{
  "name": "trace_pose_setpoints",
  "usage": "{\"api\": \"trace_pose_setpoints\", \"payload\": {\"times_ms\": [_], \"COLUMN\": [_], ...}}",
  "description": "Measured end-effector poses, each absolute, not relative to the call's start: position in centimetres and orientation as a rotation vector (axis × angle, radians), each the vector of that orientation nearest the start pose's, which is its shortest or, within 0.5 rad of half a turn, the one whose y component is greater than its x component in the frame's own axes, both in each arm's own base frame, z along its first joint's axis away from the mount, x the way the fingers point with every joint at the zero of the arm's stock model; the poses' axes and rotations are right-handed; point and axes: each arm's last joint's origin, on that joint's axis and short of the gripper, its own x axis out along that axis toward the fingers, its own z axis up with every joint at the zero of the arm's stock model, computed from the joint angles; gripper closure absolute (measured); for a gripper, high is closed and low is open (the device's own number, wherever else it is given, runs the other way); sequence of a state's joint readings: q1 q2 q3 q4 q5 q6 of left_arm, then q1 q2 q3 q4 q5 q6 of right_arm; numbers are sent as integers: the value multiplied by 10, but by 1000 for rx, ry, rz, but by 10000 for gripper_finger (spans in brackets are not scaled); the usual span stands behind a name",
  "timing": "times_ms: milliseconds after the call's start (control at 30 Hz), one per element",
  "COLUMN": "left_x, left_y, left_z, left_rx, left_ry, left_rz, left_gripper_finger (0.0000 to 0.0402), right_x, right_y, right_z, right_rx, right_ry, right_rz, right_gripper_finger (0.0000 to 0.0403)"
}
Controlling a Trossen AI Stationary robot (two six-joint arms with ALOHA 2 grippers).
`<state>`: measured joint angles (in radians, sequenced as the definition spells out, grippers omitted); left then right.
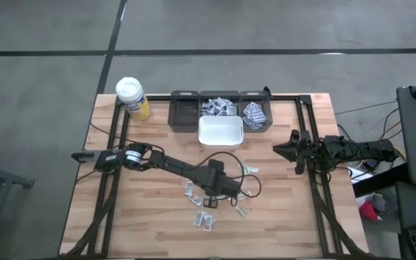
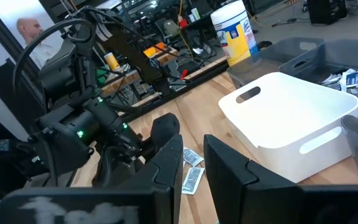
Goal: Pick & Place First Aid Supplies
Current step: Put the bottom alcohol pad into the middle black bin
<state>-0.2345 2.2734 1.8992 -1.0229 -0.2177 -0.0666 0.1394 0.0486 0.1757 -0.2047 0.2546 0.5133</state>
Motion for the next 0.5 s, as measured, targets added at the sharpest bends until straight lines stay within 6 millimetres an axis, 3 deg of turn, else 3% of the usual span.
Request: {"api": "trace_pose_setpoints", "payload": {"times_ms": [200, 500], "left_x": [443, 459], "left_y": [-91, -94], "left_z": [177, 203], "left_rx": [228, 280], "left_ry": [1405, 1261], "left_rz": [113, 27], "left_gripper_finger": [312, 312], "right_x": [87, 87], "right_y": [5, 5], "right_z": [199, 199], "right_rx": [497, 497], "right_ry": [45, 45], "right_rz": [-132, -132], "right_gripper_finger": [339, 339]}}
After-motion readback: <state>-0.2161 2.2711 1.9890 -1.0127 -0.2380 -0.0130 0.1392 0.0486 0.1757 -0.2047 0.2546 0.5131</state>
